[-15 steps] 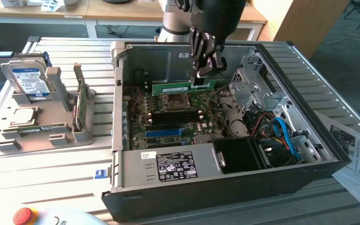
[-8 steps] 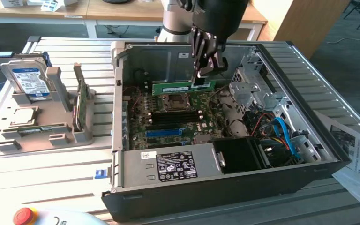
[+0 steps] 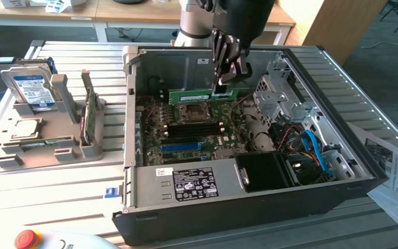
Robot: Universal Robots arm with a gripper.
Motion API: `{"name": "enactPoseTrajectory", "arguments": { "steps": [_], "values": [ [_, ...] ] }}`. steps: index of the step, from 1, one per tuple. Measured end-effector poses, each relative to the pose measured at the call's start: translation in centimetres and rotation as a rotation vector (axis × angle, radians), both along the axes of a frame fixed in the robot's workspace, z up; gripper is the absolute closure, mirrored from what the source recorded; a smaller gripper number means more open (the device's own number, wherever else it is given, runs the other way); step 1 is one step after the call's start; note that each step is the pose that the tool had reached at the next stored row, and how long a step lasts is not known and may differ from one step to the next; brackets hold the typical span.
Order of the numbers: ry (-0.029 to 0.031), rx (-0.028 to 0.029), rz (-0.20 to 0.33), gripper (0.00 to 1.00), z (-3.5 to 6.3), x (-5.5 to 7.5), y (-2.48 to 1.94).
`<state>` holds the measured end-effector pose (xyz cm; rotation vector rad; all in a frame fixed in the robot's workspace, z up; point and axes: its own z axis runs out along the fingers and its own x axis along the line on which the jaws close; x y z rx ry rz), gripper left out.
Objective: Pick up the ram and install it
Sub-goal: 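Pick up the ram and move it above insertion slot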
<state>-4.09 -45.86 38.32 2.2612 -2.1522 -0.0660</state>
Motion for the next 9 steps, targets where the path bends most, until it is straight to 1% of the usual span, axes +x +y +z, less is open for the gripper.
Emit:
{"name": "enactPoseTrajectory", "arguments": {
  "steps": [9],
  "values": [
    [-0.0008,0.0000,0.000,0.89,-0.05,0.26,1.03]
  ]
}}
